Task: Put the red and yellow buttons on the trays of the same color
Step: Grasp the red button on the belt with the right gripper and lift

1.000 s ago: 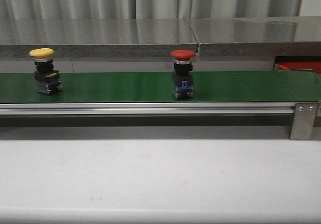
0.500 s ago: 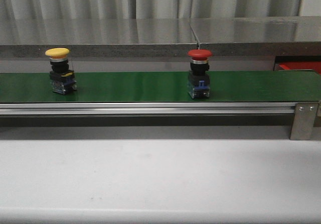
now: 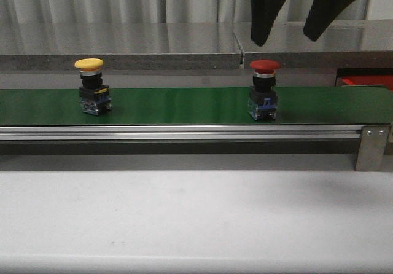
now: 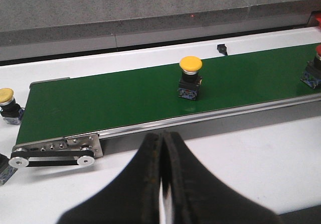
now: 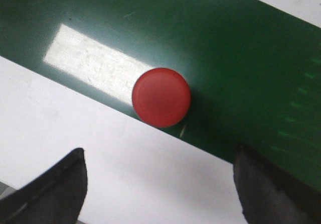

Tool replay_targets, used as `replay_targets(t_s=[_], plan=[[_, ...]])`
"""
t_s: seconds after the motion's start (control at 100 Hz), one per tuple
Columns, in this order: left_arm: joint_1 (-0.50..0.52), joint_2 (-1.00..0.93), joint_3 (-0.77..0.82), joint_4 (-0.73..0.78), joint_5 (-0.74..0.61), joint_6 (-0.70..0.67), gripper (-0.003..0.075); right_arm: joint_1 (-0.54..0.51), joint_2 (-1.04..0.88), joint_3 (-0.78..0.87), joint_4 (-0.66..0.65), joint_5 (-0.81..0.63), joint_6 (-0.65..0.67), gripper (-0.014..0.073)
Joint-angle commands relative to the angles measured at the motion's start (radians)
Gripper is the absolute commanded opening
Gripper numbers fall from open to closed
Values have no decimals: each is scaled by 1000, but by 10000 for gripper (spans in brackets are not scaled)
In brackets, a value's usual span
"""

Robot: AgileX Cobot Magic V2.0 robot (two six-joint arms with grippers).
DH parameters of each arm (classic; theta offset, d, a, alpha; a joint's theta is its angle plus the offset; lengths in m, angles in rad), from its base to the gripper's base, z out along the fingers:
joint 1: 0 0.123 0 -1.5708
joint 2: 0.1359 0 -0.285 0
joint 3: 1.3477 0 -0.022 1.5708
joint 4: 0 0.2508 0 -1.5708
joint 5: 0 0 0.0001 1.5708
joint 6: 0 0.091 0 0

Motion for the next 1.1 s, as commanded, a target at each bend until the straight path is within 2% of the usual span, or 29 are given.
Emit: replay_targets(t_s=[0.0,0.16,0.23,0.45,0.55,0.81,1.09], plan=[[-8,8,-25,-20,-65,-4,-20,2,-11,-46,5,-17,-13,590],[-8,8,-25,-20,-65,-4,-20,-10,45,-46,4,-30,-13,589],[-8,8,-25,-20,-65,-4,-20,-25,65,-46,4,-39,-13,559],[-8,8,-25,-20,-65,-4,-20,-73,92,-46,4,-52,-13,291],[-8,8,-25,-20,-65,-4,-20,-78,92,-46,-1,-55,-13,223],[-8,8,-25,-20,-65,-4,-20,-78,30,-46,-22,-70,-13,216],[-8,8,-25,-20,-65,-4,-20,-89,-81,-45,-265,-84,-12,216]])
